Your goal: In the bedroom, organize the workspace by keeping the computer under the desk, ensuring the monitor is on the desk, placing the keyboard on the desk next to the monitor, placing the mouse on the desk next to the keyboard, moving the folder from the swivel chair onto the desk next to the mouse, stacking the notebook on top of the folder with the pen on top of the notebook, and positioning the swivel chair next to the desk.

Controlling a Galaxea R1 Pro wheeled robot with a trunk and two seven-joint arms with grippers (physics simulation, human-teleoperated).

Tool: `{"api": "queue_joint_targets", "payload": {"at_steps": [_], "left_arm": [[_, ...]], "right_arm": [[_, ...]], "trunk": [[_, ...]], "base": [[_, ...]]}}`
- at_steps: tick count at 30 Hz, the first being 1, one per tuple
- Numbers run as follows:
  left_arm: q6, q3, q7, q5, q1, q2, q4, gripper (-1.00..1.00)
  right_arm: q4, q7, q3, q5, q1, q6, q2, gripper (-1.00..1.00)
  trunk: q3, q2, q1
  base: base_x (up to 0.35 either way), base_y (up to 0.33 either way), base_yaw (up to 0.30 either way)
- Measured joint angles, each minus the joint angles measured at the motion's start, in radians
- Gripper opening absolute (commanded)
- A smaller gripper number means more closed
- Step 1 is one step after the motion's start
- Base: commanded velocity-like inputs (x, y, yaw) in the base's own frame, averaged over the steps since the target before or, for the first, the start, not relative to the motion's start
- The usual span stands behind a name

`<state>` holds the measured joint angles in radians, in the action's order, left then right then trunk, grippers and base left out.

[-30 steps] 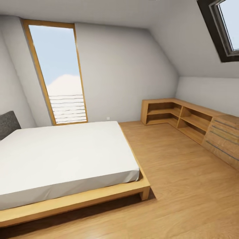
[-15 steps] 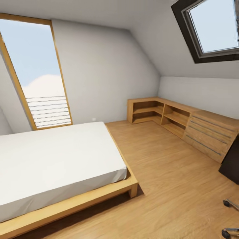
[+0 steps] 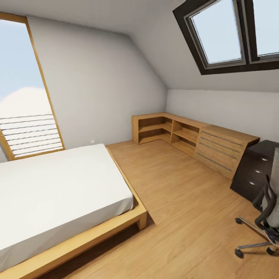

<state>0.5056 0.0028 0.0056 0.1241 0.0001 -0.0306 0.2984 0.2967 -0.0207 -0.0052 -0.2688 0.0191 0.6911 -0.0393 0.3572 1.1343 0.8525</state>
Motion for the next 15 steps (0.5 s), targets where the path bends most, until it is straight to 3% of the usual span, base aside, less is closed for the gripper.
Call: {"api": "queue_joint_targets", "payload": {"at_steps": [15], "left_arm": [[-0.001, 0.000, 0.000, 0.000, 0.000, 0.000, -0.001, 1.00]], "right_arm": [[-0.001, -0.013, 0.000, -0.002, 0.000, -0.001, -0.002, 1.00]], "trunk": [[0.000, 0.000, 0.000]], "base": [[0.000, 0.000, -0.300]]}}
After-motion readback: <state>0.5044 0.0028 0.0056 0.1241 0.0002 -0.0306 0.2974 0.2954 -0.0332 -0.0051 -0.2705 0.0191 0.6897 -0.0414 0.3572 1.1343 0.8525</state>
